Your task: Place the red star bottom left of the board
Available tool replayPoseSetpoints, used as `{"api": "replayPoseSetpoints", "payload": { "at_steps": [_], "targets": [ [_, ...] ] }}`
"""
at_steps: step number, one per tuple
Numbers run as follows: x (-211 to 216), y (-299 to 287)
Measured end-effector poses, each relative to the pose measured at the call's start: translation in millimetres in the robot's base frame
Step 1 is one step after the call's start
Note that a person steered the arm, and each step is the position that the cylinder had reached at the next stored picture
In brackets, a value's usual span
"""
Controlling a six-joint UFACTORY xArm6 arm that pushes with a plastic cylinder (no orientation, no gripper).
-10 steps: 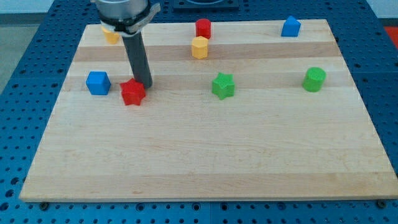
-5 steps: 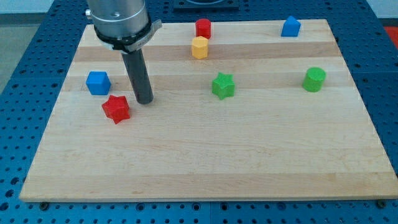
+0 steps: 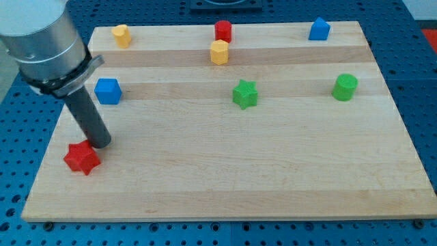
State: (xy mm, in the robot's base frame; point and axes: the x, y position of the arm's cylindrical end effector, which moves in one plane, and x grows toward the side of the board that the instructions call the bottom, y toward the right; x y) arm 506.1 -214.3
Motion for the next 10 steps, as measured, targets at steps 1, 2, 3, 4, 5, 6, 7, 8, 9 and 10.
{"api": "replayPoseSetpoints", "payload": {
  "at_steps": [1,2,3,4,5,6,7,8,9,10],
  "targets": [
    [2,-3],
    [-3,-6],
    [-23,-6],
    [-30,-19],
    [-19,-43],
    [-13,-52],
    [-2,-49],
    [12,-45],
    [17,-43],
    [21,-42]
  ]
}}
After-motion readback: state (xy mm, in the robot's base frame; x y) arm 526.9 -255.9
